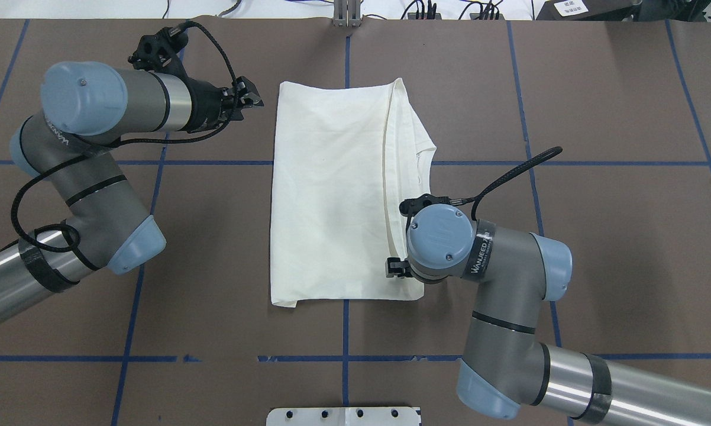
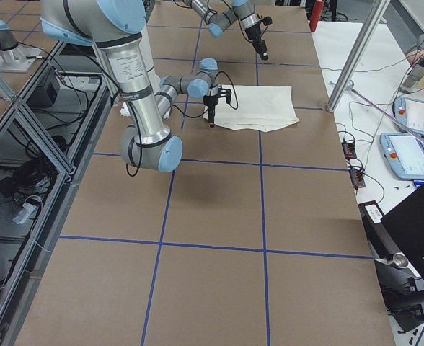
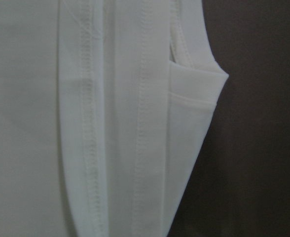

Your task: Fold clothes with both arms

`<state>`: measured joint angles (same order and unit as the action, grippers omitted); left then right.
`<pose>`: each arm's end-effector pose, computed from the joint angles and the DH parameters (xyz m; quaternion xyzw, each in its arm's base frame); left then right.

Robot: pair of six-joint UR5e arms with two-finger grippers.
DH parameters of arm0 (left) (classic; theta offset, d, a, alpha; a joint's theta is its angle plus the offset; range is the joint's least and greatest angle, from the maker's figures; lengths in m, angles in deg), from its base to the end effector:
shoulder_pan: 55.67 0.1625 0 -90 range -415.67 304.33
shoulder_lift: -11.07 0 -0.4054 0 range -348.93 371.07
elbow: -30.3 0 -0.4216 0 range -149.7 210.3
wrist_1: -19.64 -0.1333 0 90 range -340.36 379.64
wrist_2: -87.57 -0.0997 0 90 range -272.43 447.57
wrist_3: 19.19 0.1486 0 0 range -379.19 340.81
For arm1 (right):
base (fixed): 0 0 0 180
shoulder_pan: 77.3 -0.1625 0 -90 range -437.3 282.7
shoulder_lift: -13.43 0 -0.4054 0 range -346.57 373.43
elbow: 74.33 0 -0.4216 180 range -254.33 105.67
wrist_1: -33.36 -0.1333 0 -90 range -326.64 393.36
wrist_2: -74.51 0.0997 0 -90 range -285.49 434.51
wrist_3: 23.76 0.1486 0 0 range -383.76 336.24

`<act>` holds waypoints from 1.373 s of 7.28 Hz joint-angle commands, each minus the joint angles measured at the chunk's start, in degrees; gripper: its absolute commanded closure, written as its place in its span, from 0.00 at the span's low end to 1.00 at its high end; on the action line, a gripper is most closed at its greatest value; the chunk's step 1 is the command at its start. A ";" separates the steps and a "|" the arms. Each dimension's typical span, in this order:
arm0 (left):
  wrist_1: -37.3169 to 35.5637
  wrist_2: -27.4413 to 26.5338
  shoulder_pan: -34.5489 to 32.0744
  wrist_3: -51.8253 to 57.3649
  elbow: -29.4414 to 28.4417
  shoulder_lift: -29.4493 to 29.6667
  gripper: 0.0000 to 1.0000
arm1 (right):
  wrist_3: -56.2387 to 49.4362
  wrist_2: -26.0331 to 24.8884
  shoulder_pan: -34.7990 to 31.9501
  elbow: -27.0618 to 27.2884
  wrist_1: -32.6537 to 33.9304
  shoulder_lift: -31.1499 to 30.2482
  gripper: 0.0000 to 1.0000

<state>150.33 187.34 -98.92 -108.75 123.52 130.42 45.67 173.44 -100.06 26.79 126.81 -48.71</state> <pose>0.4525 -0.5741 0.2356 0.1578 0.5772 -0.2445 0.7630 -0.5878 -0.3661 0.3172 0.0434 -0.3101 -0.0056 0.9497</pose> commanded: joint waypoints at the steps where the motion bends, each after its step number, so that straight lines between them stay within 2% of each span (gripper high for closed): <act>1: 0.00 -0.01 0.00 0.00 0.02 0.01 0.46 | -7.09 0.20 -2.97 7.29 0.93 -7.95 0.00; 2: 0.00 0.08 0.00 0.00 0.02 0.01 0.46 | -6.60 -0.14 -2.20 9.60 4.42 -7.47 0.00; 3: 0.00 -0.01 0.00 -0.70 -0.06 0.01 0.46 | -3.20 -0.49 -1.41 9.54 4.63 -5.11 0.00; 5: -0.09 0.08 0.09 -0.79 -0.06 -0.08 0.46 | 15.38 -2.50 2.36 9.10 2.27 -2.37 0.00; 6: 0.00 -0.01 0.09 -0.79 -0.24 -0.08 0.46 | 25.91 -4.00 4.29 7.62 -6.10 -2.62 0.04; 7: 0.00 -0.01 0.09 -0.79 -0.33 -0.08 0.46 | 36.20 -6.28 5.27 5.52 -12.88 -2.98 0.12; 8: 0.00 -0.01 0.09 -0.79 -0.68 -0.08 0.46 | 43.78 -8.65 6.15 3.50 -16.86 -2.89 0.21; 10: 0.00 -0.10 0.09 -0.79 -0.85 -0.08 0.46 | 45.34 -8.76 6.07 3.57 -16.99 -3.24 0.26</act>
<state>150.33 187.31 -98.83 -109.54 122.85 130.34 88.73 165.10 -94.14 30.73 110.69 -51.80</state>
